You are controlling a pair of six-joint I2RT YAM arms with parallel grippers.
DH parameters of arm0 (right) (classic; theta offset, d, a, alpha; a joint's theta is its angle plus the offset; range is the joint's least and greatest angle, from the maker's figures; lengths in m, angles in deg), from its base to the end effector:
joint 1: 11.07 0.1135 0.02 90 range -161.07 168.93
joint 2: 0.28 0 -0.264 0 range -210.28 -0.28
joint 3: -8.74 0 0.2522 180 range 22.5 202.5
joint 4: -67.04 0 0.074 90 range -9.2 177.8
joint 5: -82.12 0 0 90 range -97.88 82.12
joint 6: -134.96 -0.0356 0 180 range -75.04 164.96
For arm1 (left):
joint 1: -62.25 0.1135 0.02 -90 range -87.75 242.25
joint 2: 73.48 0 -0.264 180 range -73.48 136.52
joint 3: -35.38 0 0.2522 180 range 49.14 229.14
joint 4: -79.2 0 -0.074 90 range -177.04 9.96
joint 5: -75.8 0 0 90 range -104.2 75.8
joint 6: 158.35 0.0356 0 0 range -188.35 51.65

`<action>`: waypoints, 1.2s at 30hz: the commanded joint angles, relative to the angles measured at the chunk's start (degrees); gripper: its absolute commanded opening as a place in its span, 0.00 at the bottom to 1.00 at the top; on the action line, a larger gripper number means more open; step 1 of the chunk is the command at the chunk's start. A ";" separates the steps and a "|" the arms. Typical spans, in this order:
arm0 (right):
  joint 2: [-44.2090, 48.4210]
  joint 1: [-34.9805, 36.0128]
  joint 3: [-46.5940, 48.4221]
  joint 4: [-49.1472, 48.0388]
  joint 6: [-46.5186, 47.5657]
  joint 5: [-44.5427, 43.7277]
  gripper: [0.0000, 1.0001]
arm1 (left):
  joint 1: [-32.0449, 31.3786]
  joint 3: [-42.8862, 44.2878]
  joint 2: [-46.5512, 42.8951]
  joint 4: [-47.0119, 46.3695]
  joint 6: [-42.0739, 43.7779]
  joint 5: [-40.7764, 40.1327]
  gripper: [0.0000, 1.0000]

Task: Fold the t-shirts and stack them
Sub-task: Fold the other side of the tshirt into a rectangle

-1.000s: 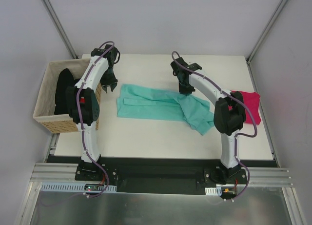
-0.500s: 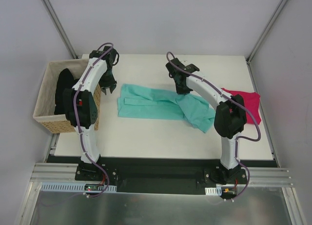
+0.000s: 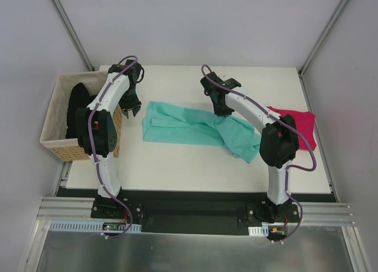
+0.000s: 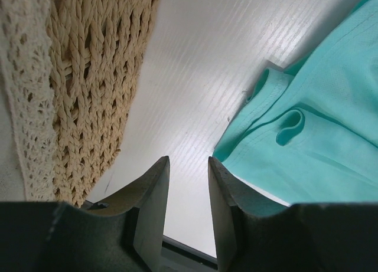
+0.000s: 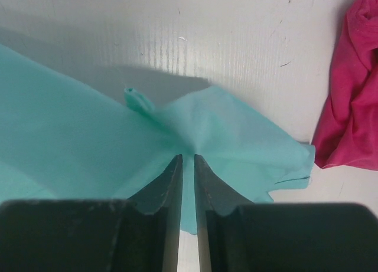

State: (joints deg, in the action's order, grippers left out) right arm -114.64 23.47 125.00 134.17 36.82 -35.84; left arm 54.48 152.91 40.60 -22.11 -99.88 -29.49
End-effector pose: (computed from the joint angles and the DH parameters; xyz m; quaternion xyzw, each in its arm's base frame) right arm 0.3597 0.2273 0.2666 -0.1660 0.9346 -0.1440 0.2797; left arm 0.4046 -0.0457 0.2649 -0.2191 0.9583 0.0814 0.1643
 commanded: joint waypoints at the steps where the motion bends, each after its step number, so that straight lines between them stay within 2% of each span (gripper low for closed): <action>1: 1.43 -0.44 0.16 2.18 -0.82 -1.65 0.17 | 0.30 0.12 -3.52 0.73 -1.17 -0.53 0.32; 5: 1.34 -0.97 0.42 2.27 -0.65 -2.53 0.22 | 0.39 0.74 -2.99 0.82 -1.08 -0.44 0.33; 9: -0.94 -2.46 3.57 2.18 0.93 -2.62 0.23 | 0.39 1.44 -2.38 0.82 -0.90 -0.53 0.33; 13: -7.25 -5.71 11.82 3.68 1.11 0.62 0.24 | 0.47 2.93 -0.88 1.25 -0.64 -0.97 0.34; 15: -9.81 -7.64 15.52 4.90 1.90 1.68 0.30 | 0.48 3.54 -0.09 1.43 -0.55 -1.15 0.34; 19: -16.40 -10.37 23.26 6.14 2.43 5.54 0.31 | 0.56 7.05 3.06 2.92 -0.20 -1.06 0.34; 20: -17.72 -11.16 24.14 6.23 2.43 5.99 0.35 | 0.56 7.93 3.68 3.71 -0.11 -1.06 0.34; 25: -19.93 -12.75 23.71 5.00 2.61 8.01 0.35 | 0.56 13.47 7.29 6.09 0.24 -1.23 0.34; 36: -20.90 -13.19 21.52 3.77 1.90 10.12 0.35 | 0.91 17.52 10.55 7.58 0.86 -0.71 0.34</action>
State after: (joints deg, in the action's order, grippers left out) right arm -136.02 10.14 146.55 137.18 38.61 -27.21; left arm 54.85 168.17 50.74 -17.35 -99.83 -29.71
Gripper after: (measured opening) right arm 0.351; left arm 0.346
